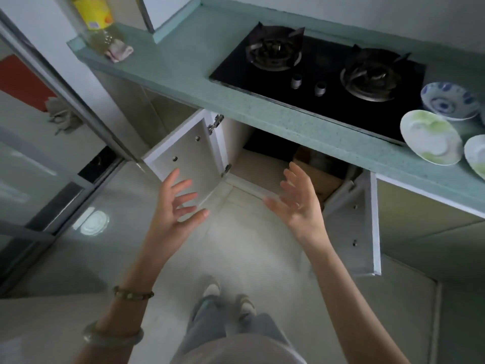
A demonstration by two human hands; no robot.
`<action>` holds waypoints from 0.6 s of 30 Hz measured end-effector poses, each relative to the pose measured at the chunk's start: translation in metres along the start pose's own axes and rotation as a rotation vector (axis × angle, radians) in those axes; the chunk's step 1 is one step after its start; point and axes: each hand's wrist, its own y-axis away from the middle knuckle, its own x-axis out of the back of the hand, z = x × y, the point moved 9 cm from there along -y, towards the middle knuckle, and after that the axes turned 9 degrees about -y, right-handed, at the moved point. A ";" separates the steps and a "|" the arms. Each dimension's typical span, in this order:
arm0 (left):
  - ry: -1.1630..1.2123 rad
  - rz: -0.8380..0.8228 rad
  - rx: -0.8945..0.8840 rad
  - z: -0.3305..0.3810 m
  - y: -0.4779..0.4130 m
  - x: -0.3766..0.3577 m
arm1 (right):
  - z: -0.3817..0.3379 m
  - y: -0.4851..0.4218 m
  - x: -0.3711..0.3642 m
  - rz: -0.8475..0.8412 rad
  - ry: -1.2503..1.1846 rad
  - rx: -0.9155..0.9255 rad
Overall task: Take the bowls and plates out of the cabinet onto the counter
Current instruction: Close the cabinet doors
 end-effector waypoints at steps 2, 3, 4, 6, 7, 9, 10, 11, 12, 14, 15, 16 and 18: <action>0.017 -0.060 0.001 -0.012 -0.020 -0.007 | 0.012 -0.005 0.003 0.072 0.020 -0.023; 0.026 -0.087 0.002 -0.019 -0.030 -0.010 | 0.018 -0.009 0.003 0.106 0.028 -0.035; 0.036 -0.117 0.001 -0.026 -0.041 -0.013 | 0.024 -0.013 0.003 0.139 0.035 -0.045; 0.045 -0.186 0.003 -0.041 -0.063 -0.020 | 0.035 -0.021 0.001 0.207 0.057 -0.068; 0.044 -0.219 -0.005 -0.047 -0.075 -0.024 | 0.040 -0.026 0.000 0.239 0.067 -0.071; 0.039 -0.280 -0.010 -0.061 -0.098 -0.031 | 0.052 -0.037 -0.002 0.296 0.071 -0.086; 0.034 -0.301 -0.017 -0.067 -0.109 -0.034 | 0.058 -0.041 -0.002 0.324 0.071 -0.093; 0.025 -0.319 -0.035 -0.071 -0.121 -0.038 | 0.063 -0.046 -0.003 0.348 0.076 -0.093; 0.017 -0.339 -0.054 -0.076 -0.130 -0.043 | 0.069 -0.051 -0.003 0.364 0.084 -0.096; 0.013 -0.373 -0.069 -0.086 -0.145 -0.055 | 0.082 -0.058 -0.004 0.385 0.093 -0.109; 0.015 -0.385 -0.072 -0.091 -0.150 -0.061 | 0.087 -0.061 -0.004 0.398 0.094 -0.110; 0.015 -0.394 -0.074 -0.097 -0.153 -0.067 | 0.092 -0.063 -0.003 0.413 0.098 -0.111; 0.004 -0.412 -0.071 -0.112 -0.158 -0.080 | 0.105 -0.066 0.001 0.441 0.112 -0.118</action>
